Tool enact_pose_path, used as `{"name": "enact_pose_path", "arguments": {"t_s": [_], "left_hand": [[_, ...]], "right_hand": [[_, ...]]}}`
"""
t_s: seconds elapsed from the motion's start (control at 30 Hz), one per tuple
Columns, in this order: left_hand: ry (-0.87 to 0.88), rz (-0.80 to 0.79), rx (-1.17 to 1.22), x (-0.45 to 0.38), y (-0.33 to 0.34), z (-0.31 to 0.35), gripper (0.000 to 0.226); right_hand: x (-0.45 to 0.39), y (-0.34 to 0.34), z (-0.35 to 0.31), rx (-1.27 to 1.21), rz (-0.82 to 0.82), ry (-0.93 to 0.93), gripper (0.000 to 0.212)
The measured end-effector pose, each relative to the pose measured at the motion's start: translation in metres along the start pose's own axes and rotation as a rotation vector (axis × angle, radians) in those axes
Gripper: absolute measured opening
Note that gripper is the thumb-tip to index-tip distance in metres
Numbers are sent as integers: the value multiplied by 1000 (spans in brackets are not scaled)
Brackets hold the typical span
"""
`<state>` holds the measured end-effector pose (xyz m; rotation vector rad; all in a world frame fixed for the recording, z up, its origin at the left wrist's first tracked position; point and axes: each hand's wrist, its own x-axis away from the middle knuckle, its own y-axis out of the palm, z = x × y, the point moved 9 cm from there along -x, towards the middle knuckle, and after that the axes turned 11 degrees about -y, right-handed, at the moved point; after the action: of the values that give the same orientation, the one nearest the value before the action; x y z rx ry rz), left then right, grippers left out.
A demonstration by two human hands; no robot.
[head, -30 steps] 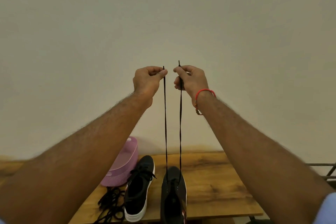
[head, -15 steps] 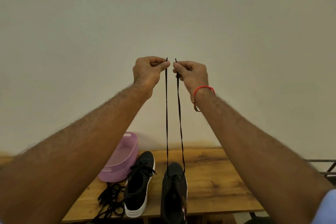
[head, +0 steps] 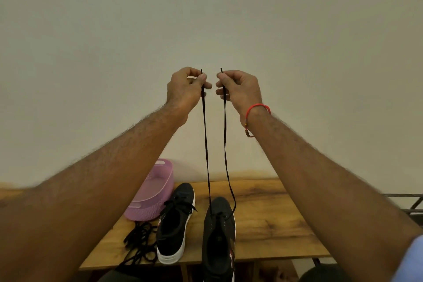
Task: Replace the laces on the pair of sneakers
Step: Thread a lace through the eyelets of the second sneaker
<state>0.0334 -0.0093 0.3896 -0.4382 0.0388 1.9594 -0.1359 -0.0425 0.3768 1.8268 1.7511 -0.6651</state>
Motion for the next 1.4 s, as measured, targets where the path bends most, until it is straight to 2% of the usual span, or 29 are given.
{"name": "enact_pose_path", "arguments": {"t_s": [0.17,0.3,0.4,0.53,0.6,0.73,0.87,1.03,1.2,1.4], "left_hand": [[5,-9,-160,8,4,-53,11],[5,-85,-323,29,21,-123,7],[-68,-172,-414,51,37,-189,1],[-193,-295,-508,83,56,-273,10],[-231,-371,-638,99,66,-310,4],[-316,-454,-932,118,73,-365,19],[-295,-436,-1053,120,79,-371,15],[-294,-432,-1090,114,76,-366,9],[-344,-438,-1103,116,65,-363,22],[-360,-435,-989,123,66,-360,27]], "right_hand": [[28,-10,45,-55,-52,123,15],[75,-19,102,62,-137,207,15],[118,-23,146,161,-227,272,16],[181,-23,205,219,-358,401,16],[209,-23,232,243,-428,443,17],[235,-14,274,325,-559,443,20],[252,5,299,324,-720,412,17],[271,14,312,574,-919,247,20],[277,14,317,654,-976,239,16],[278,9,315,659,-956,267,17]]}}
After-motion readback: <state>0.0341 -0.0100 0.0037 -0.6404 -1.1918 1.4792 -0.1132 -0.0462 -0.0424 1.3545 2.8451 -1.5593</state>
